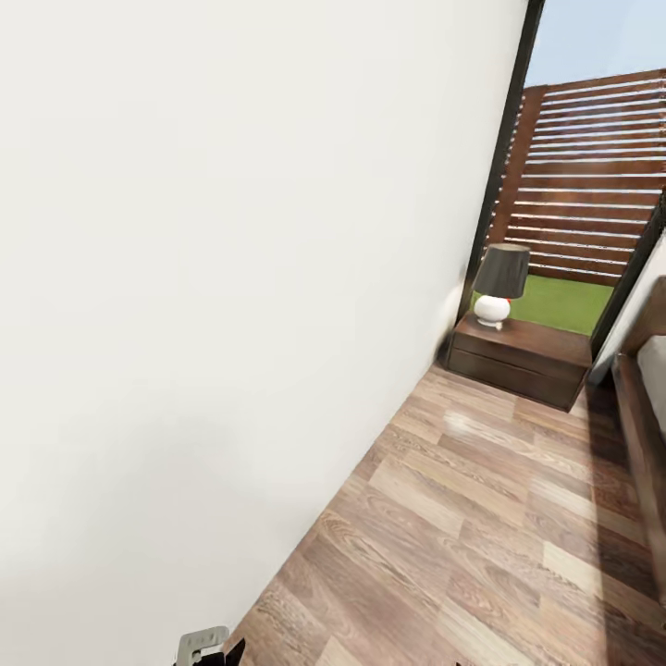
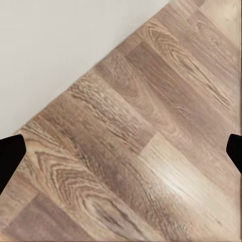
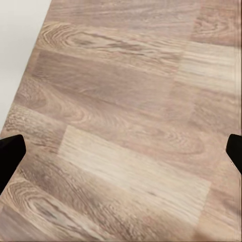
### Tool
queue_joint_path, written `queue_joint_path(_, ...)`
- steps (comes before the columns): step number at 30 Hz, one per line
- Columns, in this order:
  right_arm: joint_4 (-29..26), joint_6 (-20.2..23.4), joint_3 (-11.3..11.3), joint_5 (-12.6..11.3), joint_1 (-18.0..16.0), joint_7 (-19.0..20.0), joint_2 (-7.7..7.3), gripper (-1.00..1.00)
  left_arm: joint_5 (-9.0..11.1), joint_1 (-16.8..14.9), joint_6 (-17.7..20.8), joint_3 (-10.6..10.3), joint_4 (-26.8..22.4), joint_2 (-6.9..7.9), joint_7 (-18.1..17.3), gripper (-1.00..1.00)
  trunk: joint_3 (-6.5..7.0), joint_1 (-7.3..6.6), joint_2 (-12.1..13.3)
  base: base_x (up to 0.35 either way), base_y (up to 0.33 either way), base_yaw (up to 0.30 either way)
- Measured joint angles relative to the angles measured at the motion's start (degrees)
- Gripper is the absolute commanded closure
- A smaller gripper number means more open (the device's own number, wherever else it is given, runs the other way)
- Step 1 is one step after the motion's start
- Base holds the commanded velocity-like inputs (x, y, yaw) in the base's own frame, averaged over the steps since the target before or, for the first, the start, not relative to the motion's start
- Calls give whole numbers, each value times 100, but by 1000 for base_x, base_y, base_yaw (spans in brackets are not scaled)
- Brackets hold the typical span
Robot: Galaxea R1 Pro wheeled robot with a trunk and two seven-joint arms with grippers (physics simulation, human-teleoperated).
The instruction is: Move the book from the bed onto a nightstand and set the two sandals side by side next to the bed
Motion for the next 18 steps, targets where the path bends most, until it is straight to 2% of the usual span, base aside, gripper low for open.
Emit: queue_joint_path(18, 0, 0, 0, 1, 0, 0, 2, -100, 0, 0, 0, 0, 0, 0, 0, -100, 0, 0, 0, 1, 0, -300)
